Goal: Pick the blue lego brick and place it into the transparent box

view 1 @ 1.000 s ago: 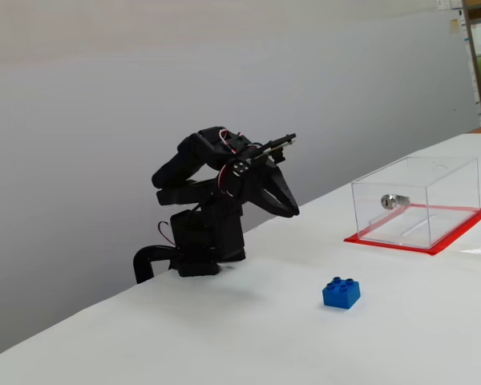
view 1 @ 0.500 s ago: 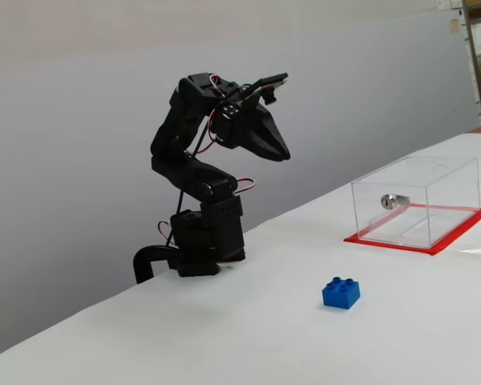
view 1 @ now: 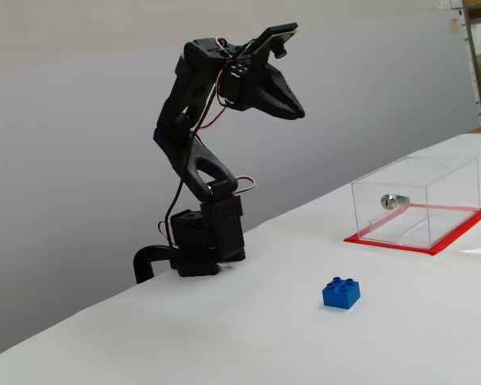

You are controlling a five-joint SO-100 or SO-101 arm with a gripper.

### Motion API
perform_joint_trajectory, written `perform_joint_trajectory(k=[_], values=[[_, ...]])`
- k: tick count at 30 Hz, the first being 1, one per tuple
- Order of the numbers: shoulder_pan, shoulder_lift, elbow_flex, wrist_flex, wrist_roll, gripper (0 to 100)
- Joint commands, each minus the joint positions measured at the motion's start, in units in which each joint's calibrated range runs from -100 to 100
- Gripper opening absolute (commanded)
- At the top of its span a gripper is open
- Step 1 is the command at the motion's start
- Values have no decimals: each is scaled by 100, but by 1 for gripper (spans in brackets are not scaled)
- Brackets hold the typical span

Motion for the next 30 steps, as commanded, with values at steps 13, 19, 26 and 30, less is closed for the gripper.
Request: perform_joint_trajectory(k=[13,19,26,30], values=[[12,1224,-791,212,-734,26],[279,1394,-502,212,-536,28],[737,1487,149,29,-333,28],[855,1682,348,-136,-66,28]])
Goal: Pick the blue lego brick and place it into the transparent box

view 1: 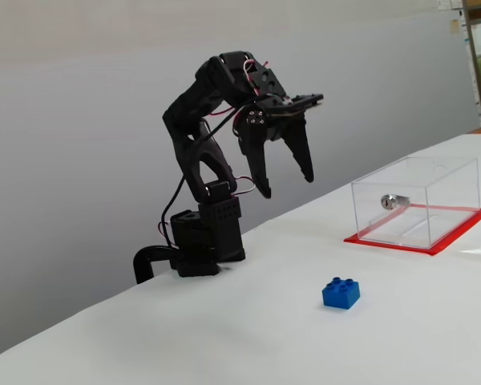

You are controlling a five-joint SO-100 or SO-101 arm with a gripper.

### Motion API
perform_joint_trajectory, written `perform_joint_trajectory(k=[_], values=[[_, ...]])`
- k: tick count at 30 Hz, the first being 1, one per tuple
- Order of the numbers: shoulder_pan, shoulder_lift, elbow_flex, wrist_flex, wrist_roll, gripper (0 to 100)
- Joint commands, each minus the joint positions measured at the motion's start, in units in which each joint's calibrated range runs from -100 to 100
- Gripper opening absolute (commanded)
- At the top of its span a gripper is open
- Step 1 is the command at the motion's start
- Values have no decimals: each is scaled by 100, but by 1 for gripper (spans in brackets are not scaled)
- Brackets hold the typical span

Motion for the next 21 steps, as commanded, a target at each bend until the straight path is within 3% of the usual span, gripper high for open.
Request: perform_joint_trajectory(k=[1,12,21], values=[[144,110,49,-171,211,28],[114,670,763,-1119,957,28],[-219,763,1929,-2059,999,28]])
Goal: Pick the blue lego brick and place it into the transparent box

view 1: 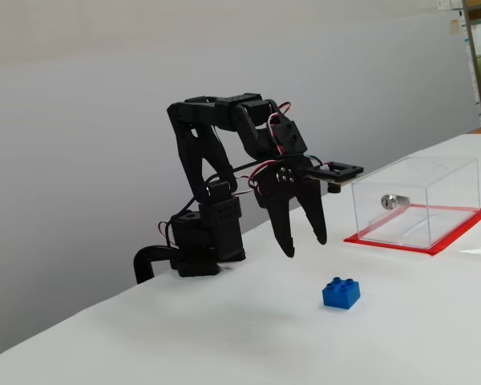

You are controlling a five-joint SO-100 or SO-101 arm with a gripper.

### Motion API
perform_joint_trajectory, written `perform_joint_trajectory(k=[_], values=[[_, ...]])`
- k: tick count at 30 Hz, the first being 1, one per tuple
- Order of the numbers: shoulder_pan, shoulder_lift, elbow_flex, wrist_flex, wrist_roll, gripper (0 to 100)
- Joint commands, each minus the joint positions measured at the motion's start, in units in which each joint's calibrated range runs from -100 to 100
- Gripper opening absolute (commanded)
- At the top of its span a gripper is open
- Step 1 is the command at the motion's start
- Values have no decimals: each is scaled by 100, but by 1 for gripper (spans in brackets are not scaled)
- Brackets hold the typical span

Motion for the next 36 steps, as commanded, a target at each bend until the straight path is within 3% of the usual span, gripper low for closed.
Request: perform_joint_trajectory(k=[1,13,36], values=[[-74,-49,210,-269,27,28],[-584,95,970,-1227,-93,31],[-777,1156,536,-1583,-88,31]])
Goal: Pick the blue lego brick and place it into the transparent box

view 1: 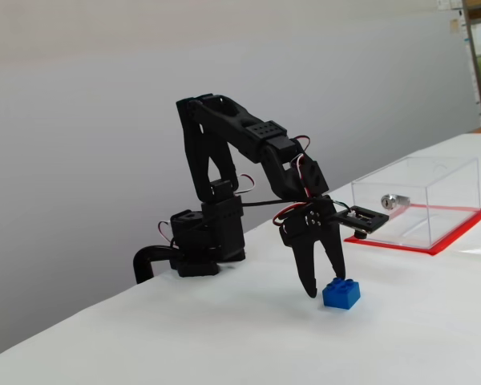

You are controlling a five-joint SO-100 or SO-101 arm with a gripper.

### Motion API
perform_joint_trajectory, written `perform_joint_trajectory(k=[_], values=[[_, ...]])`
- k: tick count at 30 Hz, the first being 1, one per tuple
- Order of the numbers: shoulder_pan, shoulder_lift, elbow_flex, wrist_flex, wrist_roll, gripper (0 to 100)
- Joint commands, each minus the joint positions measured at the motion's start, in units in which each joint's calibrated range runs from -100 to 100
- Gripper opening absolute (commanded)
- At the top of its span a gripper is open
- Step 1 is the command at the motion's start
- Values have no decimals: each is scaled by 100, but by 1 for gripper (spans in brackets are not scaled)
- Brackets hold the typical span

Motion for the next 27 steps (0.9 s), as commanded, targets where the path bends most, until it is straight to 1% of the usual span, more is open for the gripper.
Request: perform_joint_trajectory(k=[1,19,20,24,27], values=[[25,-11,-330,-101,-10,31],[-79,872,-953,-92,-15,30],[-79,889,-980,-92,-15,28],[-79,931,-980,-101,-15,14],[-79,931,-980,-101,-15,5]])
